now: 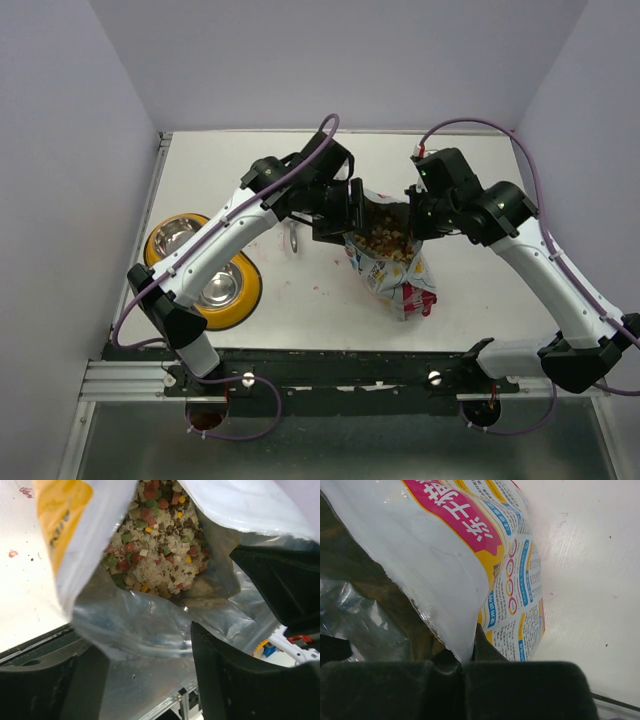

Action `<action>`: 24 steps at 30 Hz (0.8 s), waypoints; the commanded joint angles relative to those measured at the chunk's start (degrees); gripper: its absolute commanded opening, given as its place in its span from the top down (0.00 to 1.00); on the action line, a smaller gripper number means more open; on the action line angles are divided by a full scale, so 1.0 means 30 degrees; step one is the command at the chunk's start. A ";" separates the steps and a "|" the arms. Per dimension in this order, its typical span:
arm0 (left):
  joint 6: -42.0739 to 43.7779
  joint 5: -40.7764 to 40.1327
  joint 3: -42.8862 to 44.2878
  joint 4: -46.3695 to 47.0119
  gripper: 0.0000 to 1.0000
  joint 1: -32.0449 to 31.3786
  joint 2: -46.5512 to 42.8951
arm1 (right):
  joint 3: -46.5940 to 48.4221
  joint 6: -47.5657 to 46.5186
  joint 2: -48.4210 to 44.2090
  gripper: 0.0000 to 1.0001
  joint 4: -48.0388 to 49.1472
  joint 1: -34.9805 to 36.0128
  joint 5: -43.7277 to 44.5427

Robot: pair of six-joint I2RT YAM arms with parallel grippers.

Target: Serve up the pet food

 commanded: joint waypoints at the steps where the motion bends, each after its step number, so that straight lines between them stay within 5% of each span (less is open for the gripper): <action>1: -0.0970 -0.1564 -0.0894 0.0728 0.28 -0.0770 -0.0306 | 0.0113 0.0214 -0.0926 0.99 0.3450 0.0018 -0.1621; 5: -0.1380 -0.2533 -0.0046 -0.0091 0.30 -0.1152 0.0366 | 0.0113 0.0038 -0.0955 0.99 0.3538 0.0018 -0.1769; 9: -0.0652 -0.3989 0.0248 0.0112 0.71 -0.1415 0.0283 | 0.0345 -0.0020 -0.0752 0.99 0.2723 0.0019 0.0331; 13: 0.0258 -0.6017 0.0452 0.0640 1.00 -0.1592 -0.0773 | 0.1486 -0.0605 0.0301 0.99 0.0496 0.0018 0.3790; 16: 0.0261 -0.5845 0.0542 0.0815 1.00 -0.1708 -0.0862 | 0.1958 -0.0812 0.0714 0.97 -0.0414 0.0047 0.4821; 24: -0.1088 -0.4261 0.0948 0.1609 1.00 -0.2001 -0.0834 | 0.1870 -0.0167 0.1563 0.66 -0.1557 0.0019 0.5085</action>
